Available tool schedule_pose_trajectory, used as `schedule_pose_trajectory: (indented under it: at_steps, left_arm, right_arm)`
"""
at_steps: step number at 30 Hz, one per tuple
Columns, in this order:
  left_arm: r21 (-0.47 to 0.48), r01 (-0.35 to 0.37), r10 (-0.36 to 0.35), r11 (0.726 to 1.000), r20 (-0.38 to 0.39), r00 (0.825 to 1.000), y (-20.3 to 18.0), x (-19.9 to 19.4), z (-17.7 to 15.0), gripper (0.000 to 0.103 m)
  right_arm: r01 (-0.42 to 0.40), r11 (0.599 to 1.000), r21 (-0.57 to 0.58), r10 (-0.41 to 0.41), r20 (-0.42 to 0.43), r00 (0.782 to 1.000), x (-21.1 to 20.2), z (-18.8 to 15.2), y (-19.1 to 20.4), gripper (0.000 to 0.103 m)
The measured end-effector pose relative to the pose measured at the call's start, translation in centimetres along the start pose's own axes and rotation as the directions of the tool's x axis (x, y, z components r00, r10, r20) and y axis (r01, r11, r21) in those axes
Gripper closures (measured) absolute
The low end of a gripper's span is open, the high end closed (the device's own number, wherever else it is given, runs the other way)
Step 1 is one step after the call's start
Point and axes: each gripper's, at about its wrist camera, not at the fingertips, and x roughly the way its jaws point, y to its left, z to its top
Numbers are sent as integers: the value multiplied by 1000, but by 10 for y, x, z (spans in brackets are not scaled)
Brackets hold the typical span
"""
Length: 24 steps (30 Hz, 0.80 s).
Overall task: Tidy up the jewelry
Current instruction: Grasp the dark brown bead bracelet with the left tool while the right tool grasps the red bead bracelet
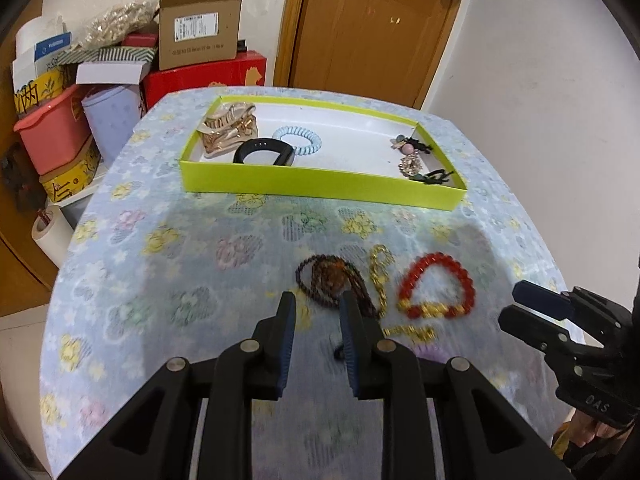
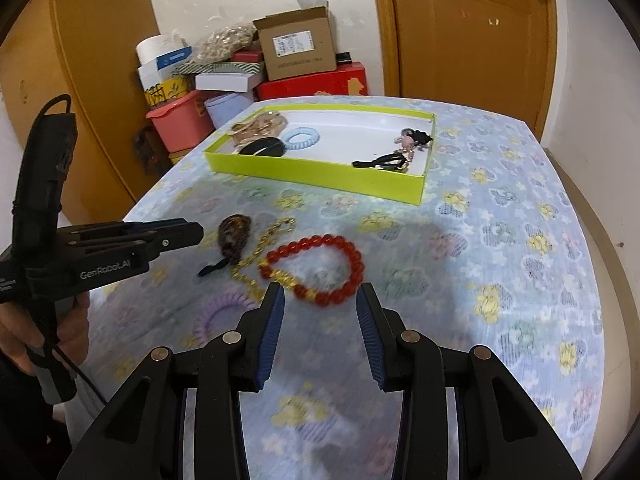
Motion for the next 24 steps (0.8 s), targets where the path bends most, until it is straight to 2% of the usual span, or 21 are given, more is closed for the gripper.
schedule_pose_trajectory:
  at_steps: [8,19,21,22,23,24]
  left_arm:
    - [8,-31,31,999,-41,999,-1,29,8,79]
    - [108,-87,89,990,-6,996,-14,35,11,75]
    - [115,-84,84,990,0,996,-15,35,11,80]
    - [117,-68,69,991,1,998,-15,35,10,88]
    - [120,-58,58,991,1,998,-17,35,10,93]
    - [128,-58,58,990,2,998,-18,35,9,94]
  right_arm:
    - [23,1000,-6,-23,-30,999,19,8,-12,64]
    - [35,997,-63,-40,-77,996,49,16,-11,64]
    - [52,994,-96,-58,-68,996,51,15,-7,65]
    - [65,992,-109,-72,-64,995,51,14,-5,67]
    - [83,989,-120,-91,-59,994,52,14,-5,79]
    - [84,990,-117,-91,-58,994,51,14,-6,94]
